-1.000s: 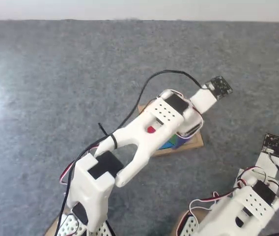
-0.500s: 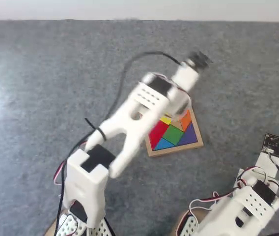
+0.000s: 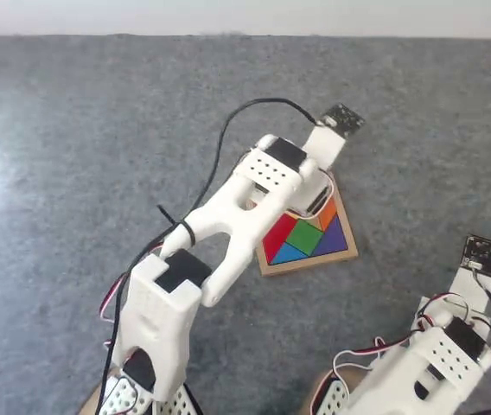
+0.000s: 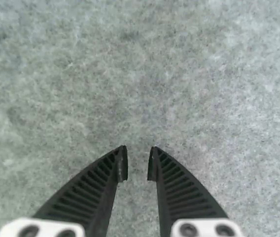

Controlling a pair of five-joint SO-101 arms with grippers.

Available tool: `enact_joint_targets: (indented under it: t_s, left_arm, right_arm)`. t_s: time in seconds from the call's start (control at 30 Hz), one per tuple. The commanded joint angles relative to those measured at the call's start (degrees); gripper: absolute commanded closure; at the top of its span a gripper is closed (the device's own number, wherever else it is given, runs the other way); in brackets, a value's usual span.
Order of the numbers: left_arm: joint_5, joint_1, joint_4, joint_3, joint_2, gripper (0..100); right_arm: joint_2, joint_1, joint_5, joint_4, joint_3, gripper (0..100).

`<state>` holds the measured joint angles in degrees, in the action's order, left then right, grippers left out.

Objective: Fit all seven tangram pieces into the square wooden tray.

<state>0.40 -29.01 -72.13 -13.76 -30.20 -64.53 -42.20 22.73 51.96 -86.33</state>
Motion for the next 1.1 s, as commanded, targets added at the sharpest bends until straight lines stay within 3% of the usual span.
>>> enact_joint_targets:
  t_s: [0.0,0.07,0.2,0.33,0.53,0.7,1.07]
  left_arm:
    - [2.3,3.8,1.1,1.5,9.9,91]
    - [2.5,5.9,3.9,6.6,16.7,91]
    - [2.4,9.7,16.2,26.3,33.2,91]
    - [2.1,15.4,28.1,48.0,50.4,91]
    - [-1.7,24.1,40.1,75.2,71.3,91]
    - [-3.2,29.0,41.4,87.5,85.1,91]
    - [-3.3,37.5,41.5,105.1,105.1,91]
  right_arm:
    - [-1.4,0.7,0.4,-1.1,0.4,93.9]
    - [-1.6,0.7,0.4,-1.1,0.7,99.0]
    - [-7.0,3.6,0.4,-0.7,-0.3,99.1]
    - [-16.5,12.6,0.8,0.8,-2.7,99.1]
    - [-34.0,26.9,0.8,12.4,-4.8,99.0]
    - [-39.3,35.3,1.9,17.2,-6.2,99.0]
    - [-39.5,36.8,2.5,16.9,-10.2,98.9]
